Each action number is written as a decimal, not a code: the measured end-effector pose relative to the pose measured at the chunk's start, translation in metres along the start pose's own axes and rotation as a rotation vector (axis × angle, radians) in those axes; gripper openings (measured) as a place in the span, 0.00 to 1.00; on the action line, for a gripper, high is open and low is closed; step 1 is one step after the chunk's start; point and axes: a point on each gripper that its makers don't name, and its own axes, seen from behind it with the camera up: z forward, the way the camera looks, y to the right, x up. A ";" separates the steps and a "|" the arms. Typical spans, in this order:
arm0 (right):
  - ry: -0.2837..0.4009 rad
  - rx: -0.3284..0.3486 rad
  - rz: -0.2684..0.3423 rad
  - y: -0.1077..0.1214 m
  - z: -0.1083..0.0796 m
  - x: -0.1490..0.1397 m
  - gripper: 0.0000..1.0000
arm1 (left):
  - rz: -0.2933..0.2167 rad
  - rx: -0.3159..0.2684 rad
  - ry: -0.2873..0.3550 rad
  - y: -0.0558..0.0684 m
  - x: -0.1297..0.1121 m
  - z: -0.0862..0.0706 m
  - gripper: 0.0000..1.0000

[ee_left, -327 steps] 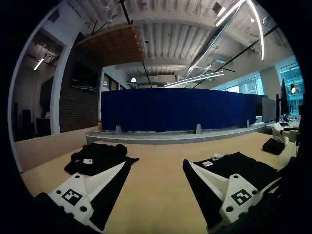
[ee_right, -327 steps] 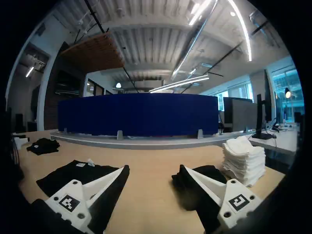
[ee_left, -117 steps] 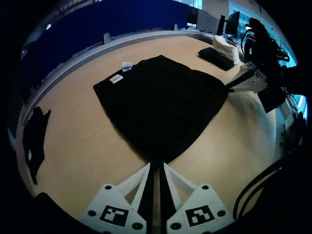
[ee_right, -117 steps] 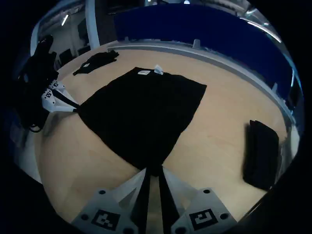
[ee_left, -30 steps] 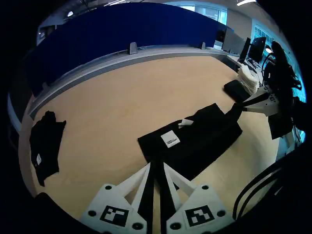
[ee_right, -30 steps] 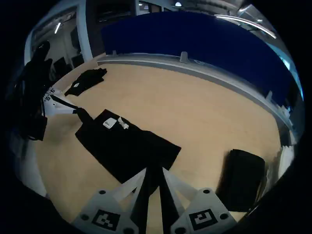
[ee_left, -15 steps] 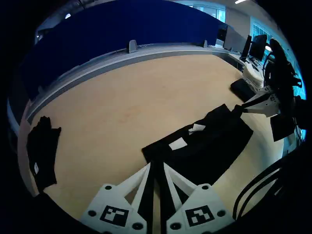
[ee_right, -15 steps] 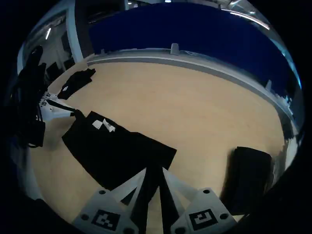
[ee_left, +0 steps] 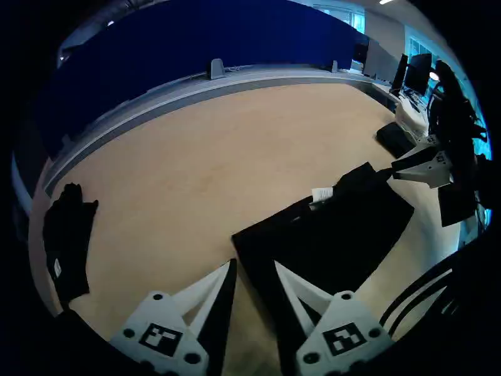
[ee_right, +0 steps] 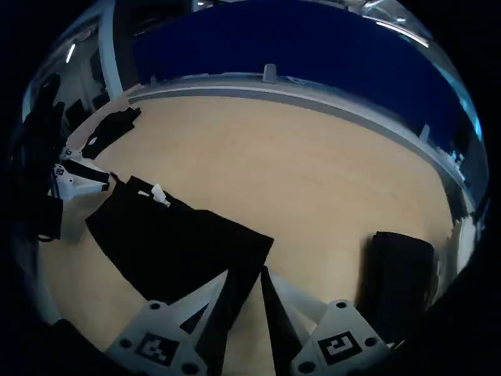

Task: Fold towel

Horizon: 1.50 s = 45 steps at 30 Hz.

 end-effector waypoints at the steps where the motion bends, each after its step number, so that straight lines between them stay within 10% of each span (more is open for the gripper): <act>1: 0.001 -0.001 -0.002 0.000 -0.001 0.000 0.46 | -0.003 0.003 -0.001 -0.001 0.000 0.000 0.45; 8: 0.013 -0.032 0.002 0.008 -0.005 0.001 0.92 | -0.017 -0.009 -0.012 -0.001 -0.004 -0.004 0.86; 45: 0.010 0.013 0.009 -0.019 -0.052 -0.044 0.93 | -0.079 0.051 -0.008 0.001 -0.062 -0.064 0.94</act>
